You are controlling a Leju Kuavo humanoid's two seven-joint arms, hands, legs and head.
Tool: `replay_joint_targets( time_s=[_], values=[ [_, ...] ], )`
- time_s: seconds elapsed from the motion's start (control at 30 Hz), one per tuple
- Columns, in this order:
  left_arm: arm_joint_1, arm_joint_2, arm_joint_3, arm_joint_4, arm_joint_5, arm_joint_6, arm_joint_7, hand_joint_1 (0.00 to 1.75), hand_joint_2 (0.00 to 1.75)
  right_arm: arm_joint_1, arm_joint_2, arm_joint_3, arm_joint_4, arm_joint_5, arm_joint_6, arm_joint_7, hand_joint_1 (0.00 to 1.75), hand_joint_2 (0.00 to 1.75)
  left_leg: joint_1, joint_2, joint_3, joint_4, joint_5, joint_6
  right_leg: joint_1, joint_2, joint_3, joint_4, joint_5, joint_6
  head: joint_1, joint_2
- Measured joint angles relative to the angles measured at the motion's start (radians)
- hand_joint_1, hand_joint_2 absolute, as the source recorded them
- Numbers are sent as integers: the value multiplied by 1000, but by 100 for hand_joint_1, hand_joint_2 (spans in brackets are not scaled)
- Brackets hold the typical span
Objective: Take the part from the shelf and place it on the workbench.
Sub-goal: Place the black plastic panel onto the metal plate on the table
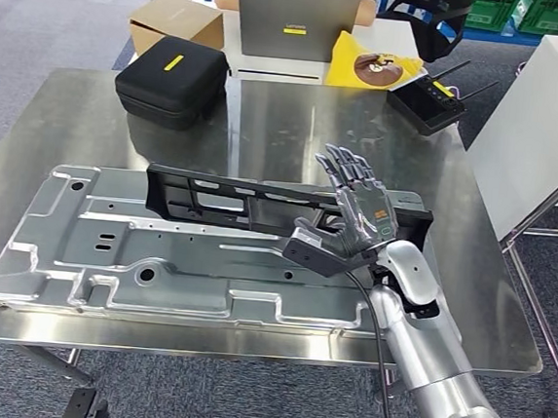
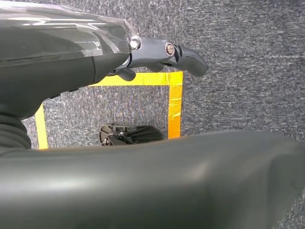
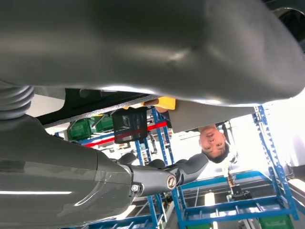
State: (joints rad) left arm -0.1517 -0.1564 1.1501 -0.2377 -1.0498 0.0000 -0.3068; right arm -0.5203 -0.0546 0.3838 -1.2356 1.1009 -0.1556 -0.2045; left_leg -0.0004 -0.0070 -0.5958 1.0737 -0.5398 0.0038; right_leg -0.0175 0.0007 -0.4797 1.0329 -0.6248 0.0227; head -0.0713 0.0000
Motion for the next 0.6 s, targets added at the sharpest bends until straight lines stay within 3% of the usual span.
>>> replay_joint_targets(
  time_s=[0.6],
  values=[
    [0,0,0,0,0,0,0,0,0,0,0,0,0,0,0,0,0,0,0,0,0,0,0,0,0,0,0,0,0,0,0,0]
  ],
)
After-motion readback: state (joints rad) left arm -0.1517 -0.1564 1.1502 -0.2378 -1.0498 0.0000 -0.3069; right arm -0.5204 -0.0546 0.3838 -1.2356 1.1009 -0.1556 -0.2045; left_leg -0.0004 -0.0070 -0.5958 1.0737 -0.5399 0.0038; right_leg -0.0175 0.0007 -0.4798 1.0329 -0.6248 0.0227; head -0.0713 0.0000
